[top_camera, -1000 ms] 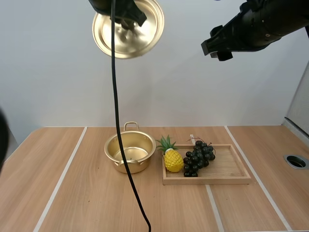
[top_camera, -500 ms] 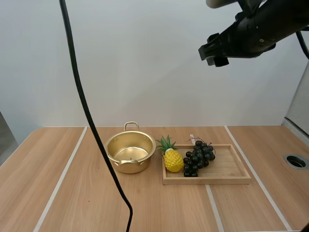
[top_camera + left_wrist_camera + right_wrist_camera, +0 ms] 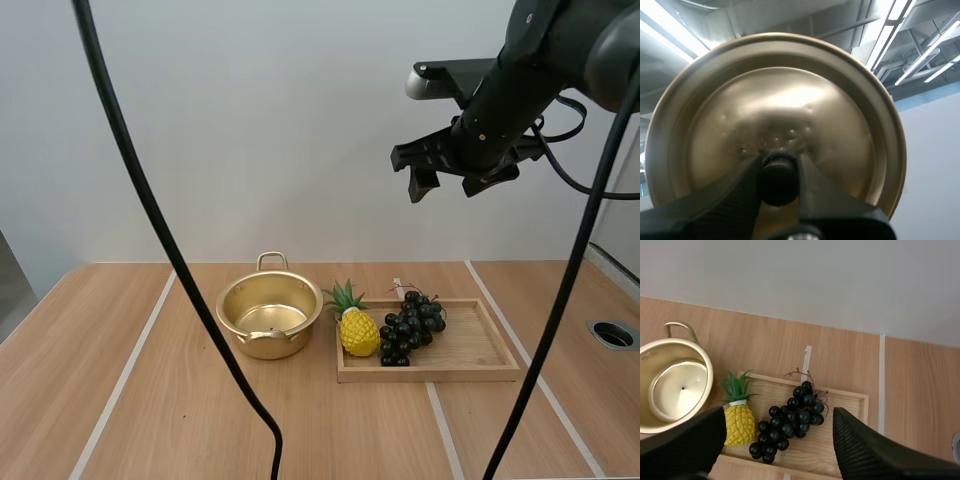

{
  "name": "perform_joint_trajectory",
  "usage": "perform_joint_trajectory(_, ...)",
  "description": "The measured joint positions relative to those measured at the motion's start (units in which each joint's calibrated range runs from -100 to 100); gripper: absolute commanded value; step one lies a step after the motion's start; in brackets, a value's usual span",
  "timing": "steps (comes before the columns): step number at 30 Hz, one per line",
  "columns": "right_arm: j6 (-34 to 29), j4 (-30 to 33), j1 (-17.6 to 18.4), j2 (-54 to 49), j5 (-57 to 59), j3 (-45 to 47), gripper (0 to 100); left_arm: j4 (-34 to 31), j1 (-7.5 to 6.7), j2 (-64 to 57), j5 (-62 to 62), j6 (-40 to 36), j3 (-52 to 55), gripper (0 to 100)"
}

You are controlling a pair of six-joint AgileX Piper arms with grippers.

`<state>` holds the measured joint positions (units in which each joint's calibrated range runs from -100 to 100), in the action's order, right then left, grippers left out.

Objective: Open the pot, put the grape inside, and close it

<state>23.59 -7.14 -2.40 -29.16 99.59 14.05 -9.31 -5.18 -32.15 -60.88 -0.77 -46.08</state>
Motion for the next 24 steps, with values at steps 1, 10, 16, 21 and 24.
perform_joint_trajectory(1,-0.8,0.0,-0.2,0.8,0.0,0.0,100,0.0,0.0,0.0,0.4,0.0,0.0,0)
perform_joint_trajectory(10,-7.2,0.0,-0.7,5.3,0.1,0.0,100,-0.3,0.0,0.0,1.3,0.0,0.0,0)
perform_joint_trajectory(16,-7.8,-0.1,-0.7,5.3,0.1,0.0,100,-0.3,0.0,0.0,1.3,0.0,0.0,0)
perform_joint_trajectory(21,-7.8,-0.1,-0.7,5.3,0.1,0.0,100,-0.3,0.0,0.0,1.3,0.0,0.0,0)
perform_joint_trajectory(24,-7.8,-0.1,-0.7,5.3,0.1,0.0,100,-0.3,0.0,0.0,1.3,0.0,0.0,0)
